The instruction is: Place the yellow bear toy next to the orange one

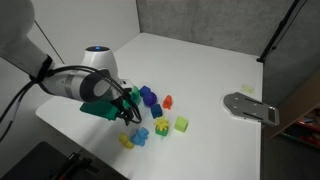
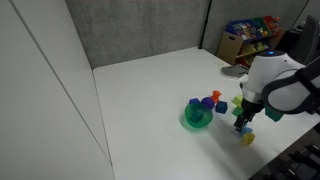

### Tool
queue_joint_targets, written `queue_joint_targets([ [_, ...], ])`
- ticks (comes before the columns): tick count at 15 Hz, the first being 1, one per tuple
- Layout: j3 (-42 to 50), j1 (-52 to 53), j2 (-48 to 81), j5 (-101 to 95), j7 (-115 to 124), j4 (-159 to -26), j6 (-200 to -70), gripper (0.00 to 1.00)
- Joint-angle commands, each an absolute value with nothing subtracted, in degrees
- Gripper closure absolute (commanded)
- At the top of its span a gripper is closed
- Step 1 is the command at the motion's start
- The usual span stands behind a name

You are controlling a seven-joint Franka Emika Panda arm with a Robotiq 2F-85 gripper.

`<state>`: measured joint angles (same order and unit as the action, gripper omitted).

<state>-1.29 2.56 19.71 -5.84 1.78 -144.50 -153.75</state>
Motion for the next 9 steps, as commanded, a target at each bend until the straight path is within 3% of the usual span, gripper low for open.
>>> queue_joint_targets([
  [1,-1.02,2.86,19.69,-5.53,1.53,-144.44,-153.66,0.0],
  [9,1.21,5.71,24.55,-8.52,4.05,-141.59,-152.96,0.0],
])
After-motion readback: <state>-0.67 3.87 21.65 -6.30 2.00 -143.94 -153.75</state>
